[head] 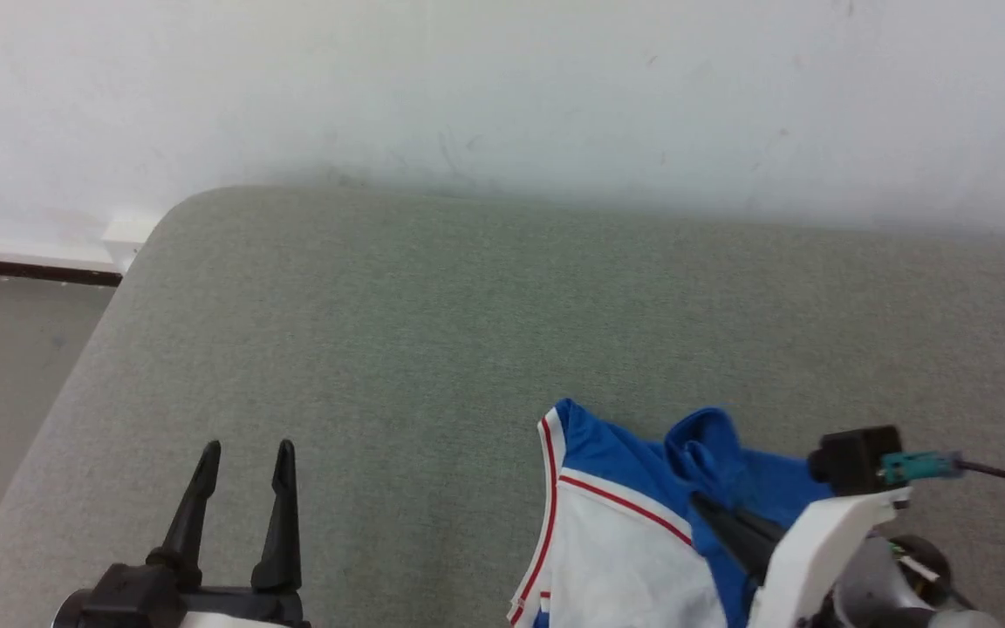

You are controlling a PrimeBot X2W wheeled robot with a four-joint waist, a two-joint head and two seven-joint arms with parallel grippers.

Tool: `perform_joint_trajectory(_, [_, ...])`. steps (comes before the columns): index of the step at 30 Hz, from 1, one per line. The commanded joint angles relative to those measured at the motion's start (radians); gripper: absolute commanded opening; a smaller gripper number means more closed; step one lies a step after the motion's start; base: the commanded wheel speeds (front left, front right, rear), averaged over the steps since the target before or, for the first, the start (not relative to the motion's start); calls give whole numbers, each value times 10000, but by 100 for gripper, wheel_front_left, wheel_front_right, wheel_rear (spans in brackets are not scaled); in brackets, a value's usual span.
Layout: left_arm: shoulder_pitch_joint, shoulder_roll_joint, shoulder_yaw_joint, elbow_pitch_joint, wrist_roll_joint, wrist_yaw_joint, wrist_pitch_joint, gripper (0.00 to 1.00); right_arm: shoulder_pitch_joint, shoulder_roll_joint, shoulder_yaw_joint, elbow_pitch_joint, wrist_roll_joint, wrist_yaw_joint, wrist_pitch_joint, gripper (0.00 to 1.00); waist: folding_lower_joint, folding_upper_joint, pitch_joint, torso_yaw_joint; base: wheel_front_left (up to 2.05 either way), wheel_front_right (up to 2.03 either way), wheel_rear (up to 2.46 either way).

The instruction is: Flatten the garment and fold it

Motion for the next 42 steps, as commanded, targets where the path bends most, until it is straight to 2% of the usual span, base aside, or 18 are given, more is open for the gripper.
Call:
perform_joint_trajectory(1, [-68,-33,-30,36,9,-52,-45,100,-223,48,227,351,126,-7,-275,0,0,0,-1,256,0,0,0])
perform_joint_trajectory(7, [-156,-33,-177,110,20,-74,-45,100,-678,57,879,1797,882,-7,-1101,0,0,0,57,721,0,0,0])
perform_joint_trajectory(12, [-218,-33,-139,134,-22,-90,-45,100,-1254,58,1285,3115,995,-7,-1794,0,0,0,174,1002,0,0,0])
perform_joint_trajectory(13, [-226,-33,-128,141,-31,-94,-45,100,-1370,58,1311,3397,963,-7,-1952,3,0,0,208,1038,0,0,0])
perform_joint_trajectory(14, [-235,-33,-120,150,-39,-97,-45,100,-1493,59,1354,3663,890,-7,-2123,100,0,0,228,1063,0,0,0])
perform_joint_trajectory(20, [-277,-33,-70,190,-87,-111,-45,100,-2074,59,2866,4040,1784,-7,-2696,100,0,0,308,1045,0,0,0])
perform_joint_trajectory(24, [-288,-33,-100,220,-110,-114,-45,100,-2473,60,3296,3916,1944,-7,-3025,100,0,0,240,872,0,0,0])
perform_joint_trajectory(27, [-288,-33,-91,179,-133,-114,-45,100,-2951,42,3071,3812,1008,-7,-3407,100,0,0,172,666,0,0,0])
perform_joint_trajectory(29, [-285,-33,-73,139,-159,-118,-45,100,-3248,-225,2834,3708,168,-7,-3762,100,0,0,118,498,0,0,0])
perform_joint_trajectory(32, [-279,-33,-55,99,-204,-123,-45,100,-3534,-805,2422,3543,-689,-7,-4369,100,0,0,49,228,0,0,0])
perform_joint_trajectory(36, [-266,-34,-25,66,-263,-129,-45,100,-3753,-2141,1827,3542,-2470,-7,-5425,100,0,0,-30,-191,0,0,0])
perform_joint_trajectory(42, [-278,-34,-99,60,-300,-137,-45,100,-3292,-2903,340,3346,-3614,-7,-6862,100,0,0,-86,-738,0,0,0])
